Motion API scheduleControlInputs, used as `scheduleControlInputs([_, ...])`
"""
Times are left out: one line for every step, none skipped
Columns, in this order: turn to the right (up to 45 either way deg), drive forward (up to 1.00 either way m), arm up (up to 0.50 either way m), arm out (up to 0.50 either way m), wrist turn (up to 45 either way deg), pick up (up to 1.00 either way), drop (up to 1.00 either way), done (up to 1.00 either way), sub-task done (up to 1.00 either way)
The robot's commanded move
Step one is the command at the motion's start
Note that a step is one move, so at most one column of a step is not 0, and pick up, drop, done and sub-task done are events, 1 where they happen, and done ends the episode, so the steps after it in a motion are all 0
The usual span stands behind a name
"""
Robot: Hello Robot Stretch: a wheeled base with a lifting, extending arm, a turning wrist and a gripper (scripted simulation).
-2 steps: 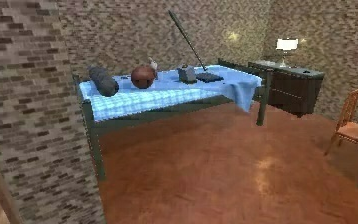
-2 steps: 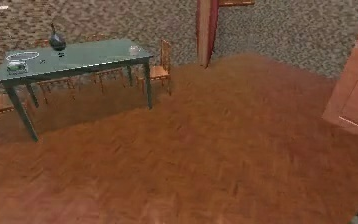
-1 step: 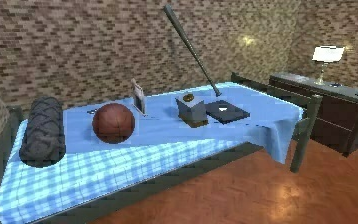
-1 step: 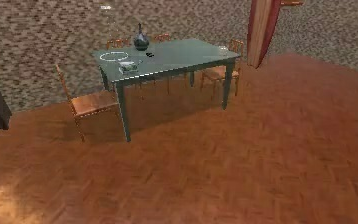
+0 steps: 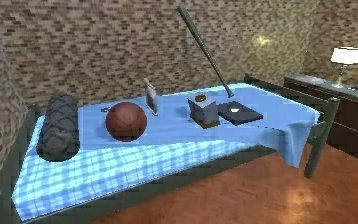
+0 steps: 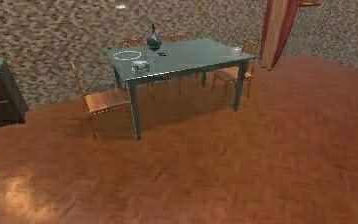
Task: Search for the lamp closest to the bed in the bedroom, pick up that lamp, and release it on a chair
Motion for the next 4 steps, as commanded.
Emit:
scheduleControlInputs([0.0, 0.20, 0.00, 0.00, 0.0, 0.00, 0.00, 0.00, 0.00])
scheduleControlInputs([45.0, 0.00, 0.00, 0.00, 0.0, 0.00, 0.00, 0.00, 0.00])
scheduleControlInputs([33.0, 0.00, 0.00, 0.00, 0.0, 0.00, 0.00, 0.00, 0.00])
scheduleControlInputs([0.0, 0.05, 0.00, 0.00, 0.0, 0.00, 0.00, 0.00, 0.00])
